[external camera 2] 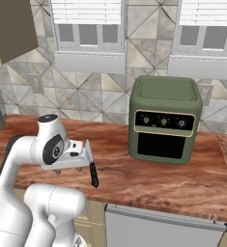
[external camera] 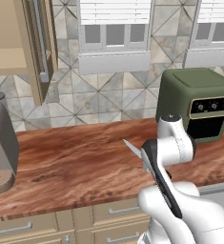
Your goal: Move the cutting board and knife to the sink. Then move spray from the cabinet to the counter.
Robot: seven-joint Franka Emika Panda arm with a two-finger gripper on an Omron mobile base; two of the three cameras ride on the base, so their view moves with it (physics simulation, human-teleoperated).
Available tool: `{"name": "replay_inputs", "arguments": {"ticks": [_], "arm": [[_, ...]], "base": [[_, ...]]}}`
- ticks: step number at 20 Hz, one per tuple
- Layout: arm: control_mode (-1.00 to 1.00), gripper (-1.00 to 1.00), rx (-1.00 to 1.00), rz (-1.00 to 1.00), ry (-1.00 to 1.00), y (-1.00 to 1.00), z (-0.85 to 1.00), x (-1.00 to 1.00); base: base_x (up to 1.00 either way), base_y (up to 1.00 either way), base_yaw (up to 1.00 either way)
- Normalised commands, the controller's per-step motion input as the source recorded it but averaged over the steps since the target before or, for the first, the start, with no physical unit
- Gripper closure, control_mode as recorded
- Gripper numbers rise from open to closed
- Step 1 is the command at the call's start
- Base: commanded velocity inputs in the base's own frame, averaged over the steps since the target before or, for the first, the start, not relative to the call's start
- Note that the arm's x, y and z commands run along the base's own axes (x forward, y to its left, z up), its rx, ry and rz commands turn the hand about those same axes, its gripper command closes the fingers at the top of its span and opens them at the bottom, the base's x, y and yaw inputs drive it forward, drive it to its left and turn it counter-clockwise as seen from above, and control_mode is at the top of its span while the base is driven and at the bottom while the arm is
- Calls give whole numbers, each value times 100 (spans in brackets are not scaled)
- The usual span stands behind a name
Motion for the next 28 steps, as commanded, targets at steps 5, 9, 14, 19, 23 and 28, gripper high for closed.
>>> {"name": "replay_inputs", "arguments": {"ticks": [5,9,14,19,23,28], "arm": [[-100,-100,0,0,-4,-21,-2,7],[-100,-100,0,0,-8,-18,-1,8],[-100,-100,0,0,-10,0,-13,9],[-100,-100,0,0,-5,0,-19,21],[-100,-100,0,0,-9,-1,-7,14],[-100,-100,1,0,-3,-1,-6,7]], "base": [[0,0,0],[0,0,0],[0,0,0],[0,0,0],[0,0,0],[0,0,0]]}}
